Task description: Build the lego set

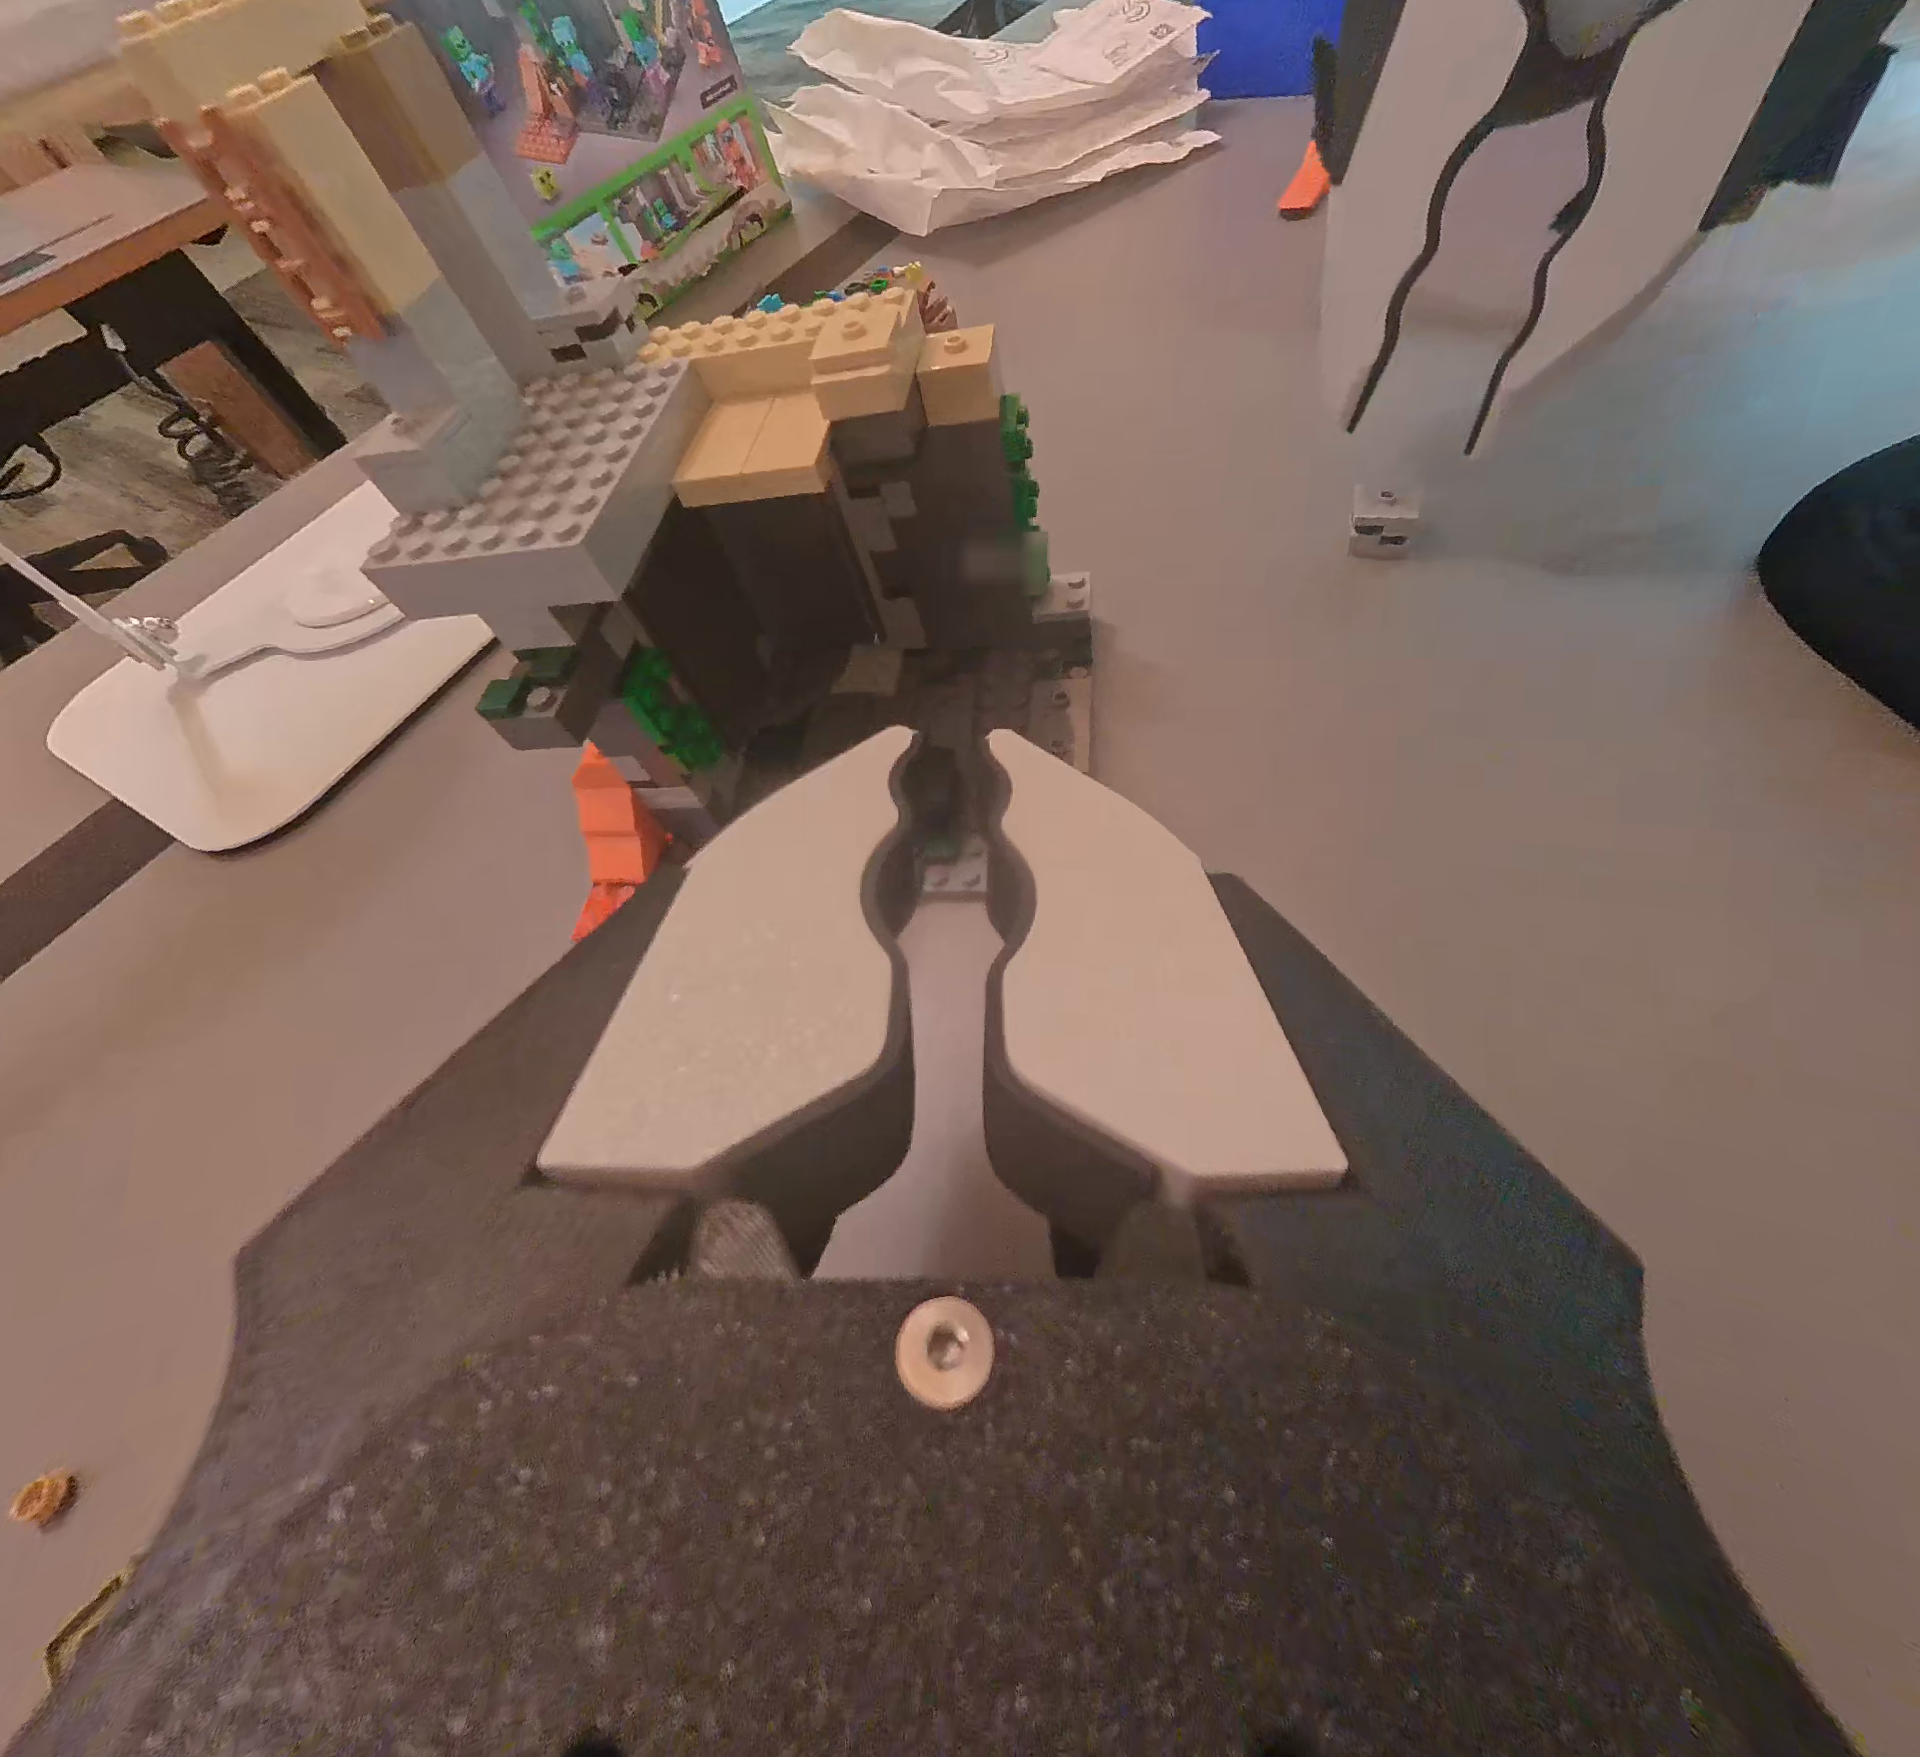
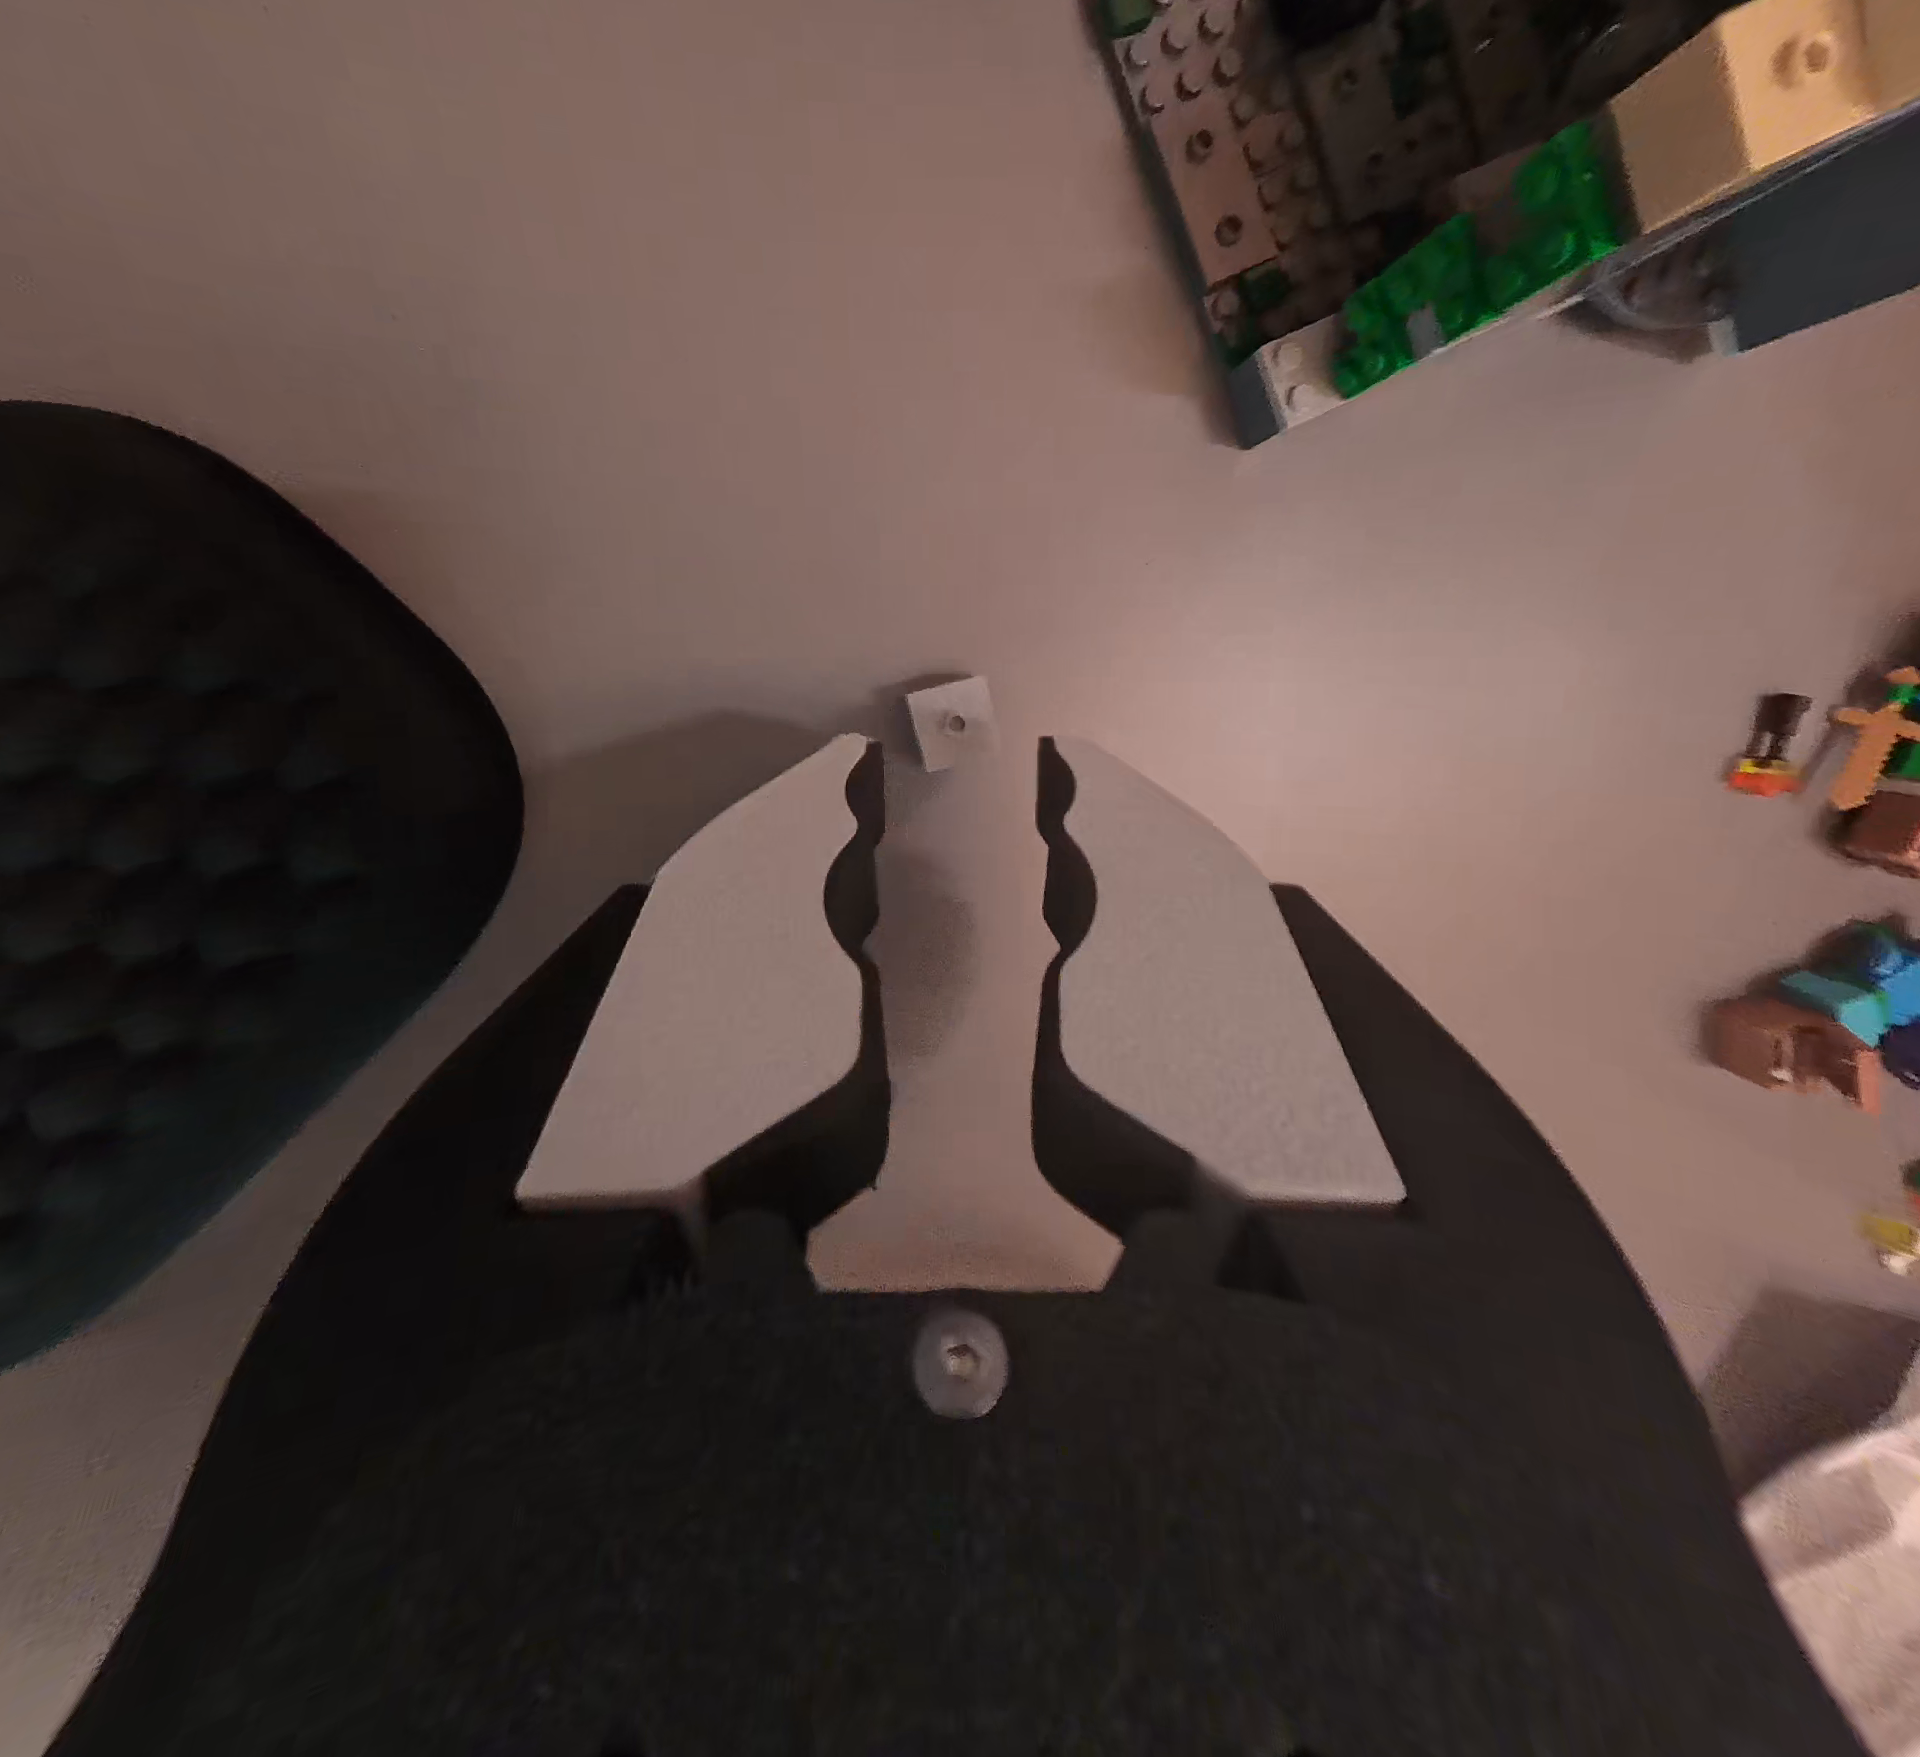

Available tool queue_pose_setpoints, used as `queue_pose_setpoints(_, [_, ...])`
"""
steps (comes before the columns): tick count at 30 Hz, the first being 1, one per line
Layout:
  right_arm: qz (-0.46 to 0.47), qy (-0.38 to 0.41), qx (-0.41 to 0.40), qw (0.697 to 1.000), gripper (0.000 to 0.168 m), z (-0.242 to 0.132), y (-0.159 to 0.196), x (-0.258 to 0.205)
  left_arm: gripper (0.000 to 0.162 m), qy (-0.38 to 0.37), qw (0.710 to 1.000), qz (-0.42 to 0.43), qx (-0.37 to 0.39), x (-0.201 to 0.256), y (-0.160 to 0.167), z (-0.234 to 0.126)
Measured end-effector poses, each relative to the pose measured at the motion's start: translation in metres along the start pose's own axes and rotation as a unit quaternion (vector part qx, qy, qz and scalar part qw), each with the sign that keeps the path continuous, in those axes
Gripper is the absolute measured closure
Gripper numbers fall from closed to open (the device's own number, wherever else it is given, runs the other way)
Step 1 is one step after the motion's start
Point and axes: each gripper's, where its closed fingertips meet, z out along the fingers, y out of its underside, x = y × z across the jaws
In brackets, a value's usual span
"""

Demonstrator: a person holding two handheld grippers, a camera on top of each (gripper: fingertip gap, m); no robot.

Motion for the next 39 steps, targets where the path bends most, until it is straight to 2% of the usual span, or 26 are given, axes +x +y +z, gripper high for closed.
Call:
queue_pose_setpoints(8, [-0.006,-0.012,-0.019,1.000,0.143,0.015,0.003,0.000,0.154,-0.002,1.000,0.000,-0.005,-0.001,0.002,0.000])
queue_pose_setpoints(14, [-0.015,-0.014,0.000,1.000,0.159,0.015,-0.001,-0.001,0.155,0.000,1.000,-0.001,-0.004,-0.001,0.002,0.001])
queue_pose_setpoints(21, [-0.014,-0.008,0.003,1.000,0.159,0.016,-0.003,-0.002,0.155,-0.001,1.000,0.000,-0.006,-0.001,0.002,0.001])
queue_pose_setpoints(31, [0.008,-0.010,-0.008,1.000,0.142,0.015,0.000,-0.002,0.155,-0.004,1.000,-0.001,-0.012,-0.002,0.005,0.002])
queue_pose_setpoints(35, [0.006,-0.011,-0.012,1.000,0.151,0.021,0.004,-0.004,0.155,-0.005,1.000,-0.003,-0.013,-0.002,0.006,0.003])
queue_pose_setpoints(39, [0.005,-0.012,-0.006,1.000,0.152,0.019,0.003,-0.004,0.155,-0.004,1.000,-0.005,-0.015,-0.003,0.008,0.003])
